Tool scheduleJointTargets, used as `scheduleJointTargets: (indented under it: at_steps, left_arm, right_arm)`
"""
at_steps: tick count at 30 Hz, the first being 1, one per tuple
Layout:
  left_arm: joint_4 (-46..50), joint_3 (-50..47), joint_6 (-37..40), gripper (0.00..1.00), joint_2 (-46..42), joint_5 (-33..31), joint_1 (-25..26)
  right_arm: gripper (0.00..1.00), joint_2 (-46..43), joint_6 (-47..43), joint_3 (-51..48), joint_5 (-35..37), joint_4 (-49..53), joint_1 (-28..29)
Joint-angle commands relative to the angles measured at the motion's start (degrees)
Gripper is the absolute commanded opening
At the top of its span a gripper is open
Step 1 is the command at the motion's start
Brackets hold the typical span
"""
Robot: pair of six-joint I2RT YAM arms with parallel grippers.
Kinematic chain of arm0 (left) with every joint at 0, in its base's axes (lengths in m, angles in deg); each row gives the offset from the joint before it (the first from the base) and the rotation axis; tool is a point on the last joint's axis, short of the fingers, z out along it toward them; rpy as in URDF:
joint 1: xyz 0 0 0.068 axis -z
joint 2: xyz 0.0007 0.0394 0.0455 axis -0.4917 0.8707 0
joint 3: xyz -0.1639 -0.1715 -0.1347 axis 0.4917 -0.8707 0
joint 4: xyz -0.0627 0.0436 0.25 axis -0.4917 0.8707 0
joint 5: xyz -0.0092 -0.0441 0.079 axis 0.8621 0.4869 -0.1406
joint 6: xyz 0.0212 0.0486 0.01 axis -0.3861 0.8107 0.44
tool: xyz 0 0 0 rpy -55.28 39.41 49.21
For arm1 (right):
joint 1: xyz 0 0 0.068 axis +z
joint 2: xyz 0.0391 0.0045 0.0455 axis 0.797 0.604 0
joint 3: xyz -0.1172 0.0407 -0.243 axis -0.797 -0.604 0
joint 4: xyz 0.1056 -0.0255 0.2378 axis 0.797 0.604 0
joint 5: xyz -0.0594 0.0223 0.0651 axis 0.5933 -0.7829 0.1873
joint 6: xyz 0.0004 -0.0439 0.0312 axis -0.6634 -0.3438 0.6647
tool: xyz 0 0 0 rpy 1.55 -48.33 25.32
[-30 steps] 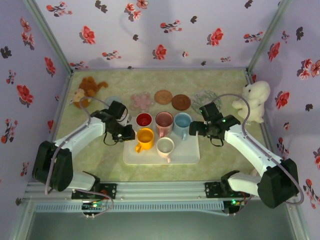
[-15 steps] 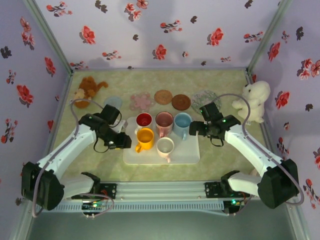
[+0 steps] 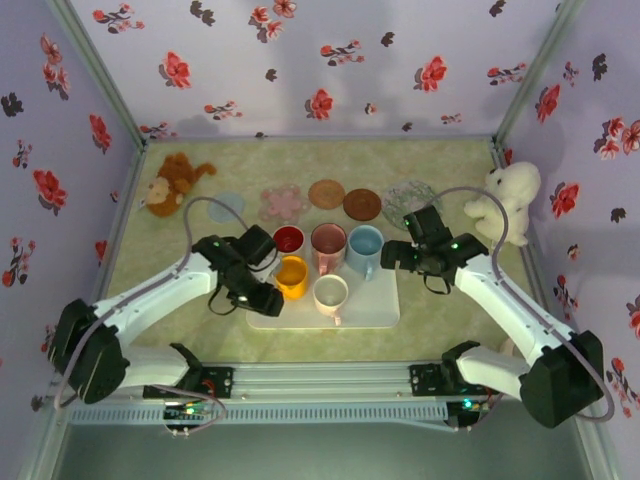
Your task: Place the cup by the coaster
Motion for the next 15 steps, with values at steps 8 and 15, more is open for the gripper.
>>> scheduleJointTargets:
  at_steps: [8,15]
  left_arm:
    - [-12.28,-1.93,-0.79,0.59,4.83,-7.69,1.83]
    - [-15.14,-3.02,-0.71,0.52,7.05,-7.07,1.92]
  right_arm:
    - [0.99,-1.28,2.24,-0.90,3.32,0.26,-0.94]
    - [0.99,-1.40,2.16,-0.76,3.18,0.19,-1.80]
